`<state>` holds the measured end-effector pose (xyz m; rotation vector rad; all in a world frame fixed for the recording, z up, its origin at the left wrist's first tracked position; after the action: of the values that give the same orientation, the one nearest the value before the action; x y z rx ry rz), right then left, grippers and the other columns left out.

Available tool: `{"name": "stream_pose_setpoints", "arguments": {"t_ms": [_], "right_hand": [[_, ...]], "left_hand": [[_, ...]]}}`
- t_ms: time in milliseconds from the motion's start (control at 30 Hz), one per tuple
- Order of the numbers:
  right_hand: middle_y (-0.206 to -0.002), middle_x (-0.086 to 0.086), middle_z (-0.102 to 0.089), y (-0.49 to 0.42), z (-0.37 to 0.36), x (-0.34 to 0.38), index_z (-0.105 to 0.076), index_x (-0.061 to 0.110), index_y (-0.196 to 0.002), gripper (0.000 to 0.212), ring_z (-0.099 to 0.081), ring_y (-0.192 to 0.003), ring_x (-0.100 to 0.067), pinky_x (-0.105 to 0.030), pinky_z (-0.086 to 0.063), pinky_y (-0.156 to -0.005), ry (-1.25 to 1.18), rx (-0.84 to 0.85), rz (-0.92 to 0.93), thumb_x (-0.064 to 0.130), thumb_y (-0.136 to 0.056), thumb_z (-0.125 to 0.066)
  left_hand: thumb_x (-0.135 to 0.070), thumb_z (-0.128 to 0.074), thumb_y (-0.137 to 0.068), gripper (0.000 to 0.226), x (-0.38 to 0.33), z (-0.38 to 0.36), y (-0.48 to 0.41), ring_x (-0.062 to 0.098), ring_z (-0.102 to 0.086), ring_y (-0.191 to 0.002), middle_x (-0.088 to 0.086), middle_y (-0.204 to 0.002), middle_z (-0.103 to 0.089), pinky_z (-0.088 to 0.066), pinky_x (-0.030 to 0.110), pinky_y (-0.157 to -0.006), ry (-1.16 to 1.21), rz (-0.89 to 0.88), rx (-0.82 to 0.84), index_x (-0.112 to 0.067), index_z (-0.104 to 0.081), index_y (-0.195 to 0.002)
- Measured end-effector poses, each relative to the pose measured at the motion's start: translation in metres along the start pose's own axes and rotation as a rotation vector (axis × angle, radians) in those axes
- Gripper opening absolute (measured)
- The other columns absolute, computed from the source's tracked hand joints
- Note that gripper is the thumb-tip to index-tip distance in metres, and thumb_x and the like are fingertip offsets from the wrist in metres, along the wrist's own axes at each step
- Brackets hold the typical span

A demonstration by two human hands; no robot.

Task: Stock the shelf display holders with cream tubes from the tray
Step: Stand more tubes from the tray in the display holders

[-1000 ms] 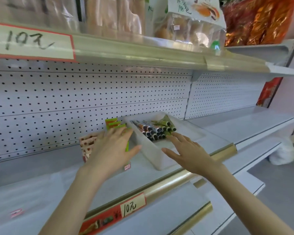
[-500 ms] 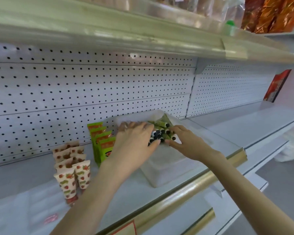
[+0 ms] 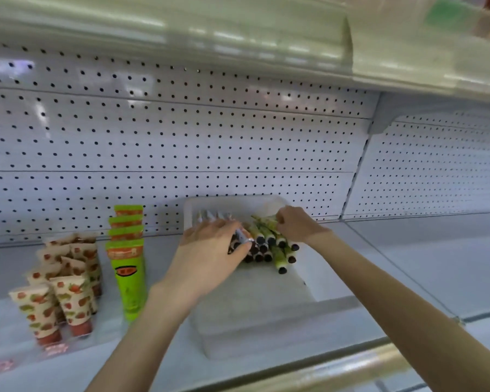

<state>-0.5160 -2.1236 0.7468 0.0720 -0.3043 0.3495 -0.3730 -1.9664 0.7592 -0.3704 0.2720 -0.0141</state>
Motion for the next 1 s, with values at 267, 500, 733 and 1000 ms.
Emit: {"name": "stream_pose_setpoints", "arguments": {"t_ms": [267,500,733,1000], "right_hand": [[-0.059,-0.001,-0.036,-0.030,-0.014,0.002,-0.034,0.011,-0.059,0.038,-0.034,-0.048,-0.013,-0.020,-0.026,-0.042,0.048,0.011,0.038,0.011,-0.094,-0.048],[-0.080,-0.008,-0.056,-0.037,-0.015,-0.003,-0.052,0.001,-0.085,0.011,-0.060,-0.066,-0.022,-0.024,-0.050,-0.057,-0.123,0.139,-0.051,0.010,-0.090,-0.055],[-0.097,-0.026,-0.067,-0.025,0.000,-0.022,-0.058,-0.016,-0.102,0.033,-0.068,-0.084,-0.030,-0.041,-0.055,-0.085,-0.420,0.070,-0.029,0.016,-0.093,-0.056],[-0.101,-0.006,-0.068,0.020,0.025,0.000,-0.063,0.002,-0.102,0.016,-0.068,-0.094,-0.015,-0.027,-0.056,-0.083,-1.457,0.234,0.120,0.006,-0.088,-0.058]], "left_hand": [[-0.048,-0.037,-0.095,0.045,0.004,-0.012,-0.014,0.015,-0.046,-0.118,-0.009,-0.134,-0.048,-0.034,0.027,-0.090,0.051,0.111,0.083,-0.030,-0.039,-0.136],[-0.045,-0.040,-0.095,0.040,0.012,-0.016,-0.030,0.017,-0.051,-0.110,-0.008,-0.130,-0.052,-0.041,0.029,-0.086,0.134,0.178,0.083,-0.032,-0.042,-0.134],[-0.042,-0.048,-0.093,0.034,0.023,-0.027,-0.039,0.018,-0.054,-0.109,-0.007,-0.122,-0.058,-0.044,0.034,-0.092,0.277,0.236,0.062,-0.030,-0.054,-0.124],[-0.040,-0.050,-0.092,0.039,0.016,-0.023,-0.048,-0.001,-0.053,-0.107,-0.009,-0.122,-0.060,-0.035,0.014,-0.088,0.696,0.187,-0.008,-0.017,-0.059,-0.122]]}}
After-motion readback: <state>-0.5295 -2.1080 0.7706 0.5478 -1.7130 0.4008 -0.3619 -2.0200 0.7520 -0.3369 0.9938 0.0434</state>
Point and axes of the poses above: each hand's wrist, its own y-axis away from the middle knuckle, its own z-axis out of the back of the hand, x = y × z, the point moved 2 cm from there along -y, towards the middle knuckle
